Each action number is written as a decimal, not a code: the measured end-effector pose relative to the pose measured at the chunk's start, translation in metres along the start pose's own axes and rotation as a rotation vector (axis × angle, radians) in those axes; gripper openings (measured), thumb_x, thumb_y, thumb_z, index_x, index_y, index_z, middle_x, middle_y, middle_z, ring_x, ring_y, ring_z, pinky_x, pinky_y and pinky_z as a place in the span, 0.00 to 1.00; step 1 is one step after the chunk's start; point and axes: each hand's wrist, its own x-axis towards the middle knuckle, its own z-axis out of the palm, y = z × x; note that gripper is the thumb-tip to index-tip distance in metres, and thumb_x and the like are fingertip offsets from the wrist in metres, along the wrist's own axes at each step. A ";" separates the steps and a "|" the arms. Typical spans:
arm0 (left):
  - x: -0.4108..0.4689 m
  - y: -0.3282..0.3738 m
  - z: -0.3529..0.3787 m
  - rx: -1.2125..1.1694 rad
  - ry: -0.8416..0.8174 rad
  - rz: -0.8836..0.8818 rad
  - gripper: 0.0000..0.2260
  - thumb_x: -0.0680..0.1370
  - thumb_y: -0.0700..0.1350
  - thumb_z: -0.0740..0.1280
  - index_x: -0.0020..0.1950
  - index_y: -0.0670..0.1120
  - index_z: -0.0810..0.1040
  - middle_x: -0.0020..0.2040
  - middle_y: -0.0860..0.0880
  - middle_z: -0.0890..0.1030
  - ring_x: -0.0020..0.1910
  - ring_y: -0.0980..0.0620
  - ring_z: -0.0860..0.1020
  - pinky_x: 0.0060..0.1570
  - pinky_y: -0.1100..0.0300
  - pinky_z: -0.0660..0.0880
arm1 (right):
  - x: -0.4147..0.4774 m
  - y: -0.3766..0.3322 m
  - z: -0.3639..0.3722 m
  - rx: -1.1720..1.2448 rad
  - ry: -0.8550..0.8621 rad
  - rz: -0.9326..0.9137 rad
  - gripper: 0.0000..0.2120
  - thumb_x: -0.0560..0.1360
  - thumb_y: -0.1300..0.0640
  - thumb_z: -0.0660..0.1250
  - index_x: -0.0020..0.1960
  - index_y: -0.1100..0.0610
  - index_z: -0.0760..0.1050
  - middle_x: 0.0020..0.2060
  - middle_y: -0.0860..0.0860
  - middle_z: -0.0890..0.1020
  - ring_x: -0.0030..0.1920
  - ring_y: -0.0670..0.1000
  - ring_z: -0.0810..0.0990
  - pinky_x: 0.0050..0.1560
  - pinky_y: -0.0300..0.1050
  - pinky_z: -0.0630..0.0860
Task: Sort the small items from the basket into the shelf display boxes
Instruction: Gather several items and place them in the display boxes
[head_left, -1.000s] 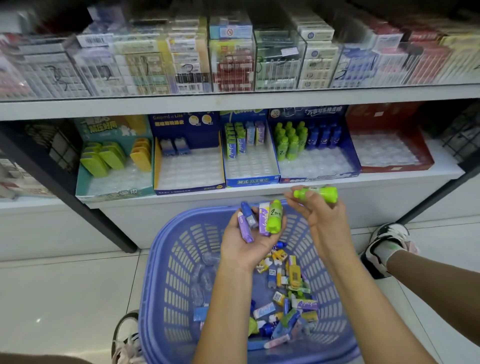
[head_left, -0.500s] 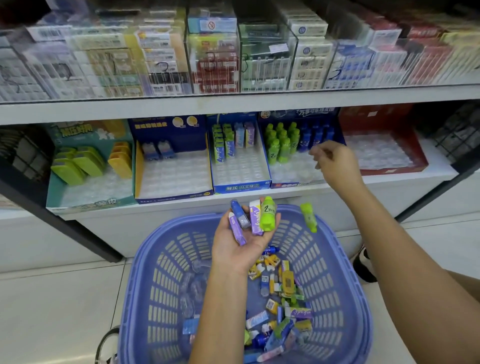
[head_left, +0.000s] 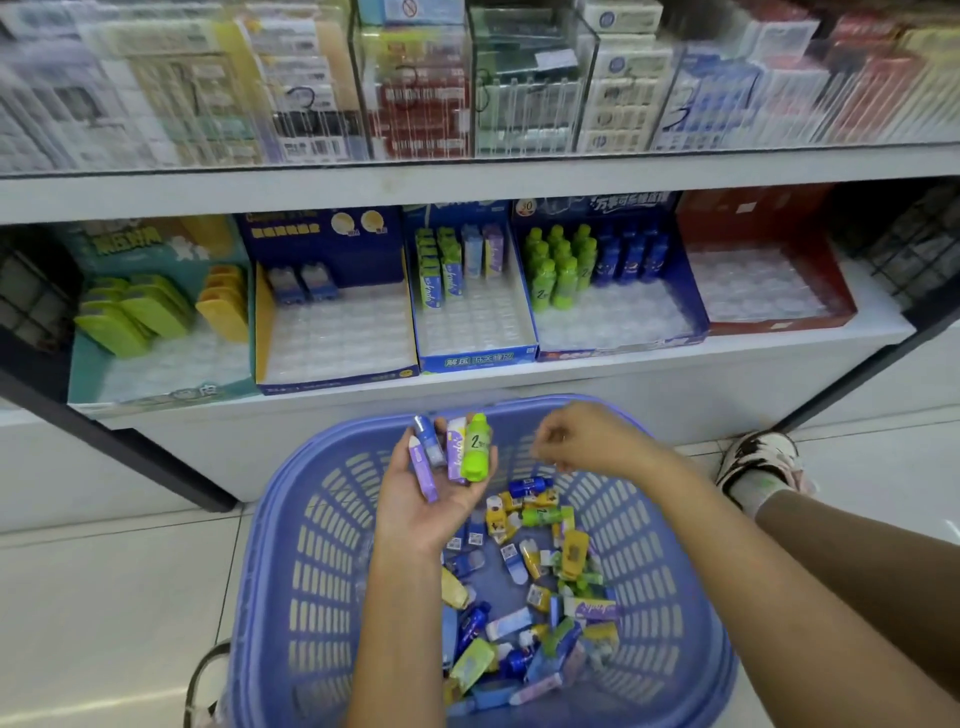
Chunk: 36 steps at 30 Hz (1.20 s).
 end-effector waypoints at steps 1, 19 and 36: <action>-0.001 0.003 -0.005 -0.035 -0.009 0.000 0.10 0.73 0.47 0.63 0.50 0.43 0.78 0.44 0.44 0.83 0.61 0.43 0.75 0.58 0.45 0.71 | 0.008 0.007 0.017 -0.124 -0.068 0.057 0.08 0.74 0.56 0.67 0.43 0.60 0.81 0.38 0.55 0.84 0.40 0.52 0.82 0.43 0.46 0.77; -0.006 0.027 -0.006 0.061 0.026 -0.019 0.15 0.70 0.48 0.65 0.53 0.43 0.79 0.64 0.39 0.77 0.67 0.37 0.71 0.55 0.39 0.72 | 0.013 0.021 0.066 0.091 -0.319 0.263 0.18 0.79 0.49 0.61 0.60 0.62 0.75 0.45 0.59 0.81 0.38 0.49 0.79 0.42 0.41 0.75; -0.024 0.001 0.045 0.045 -0.147 -0.056 0.15 0.78 0.49 0.61 0.44 0.41 0.83 0.63 0.43 0.78 0.67 0.41 0.72 0.50 0.41 0.78 | 0.038 -0.014 -0.126 0.293 0.922 -0.053 0.17 0.67 0.62 0.75 0.54 0.62 0.77 0.40 0.55 0.78 0.41 0.52 0.79 0.46 0.51 0.79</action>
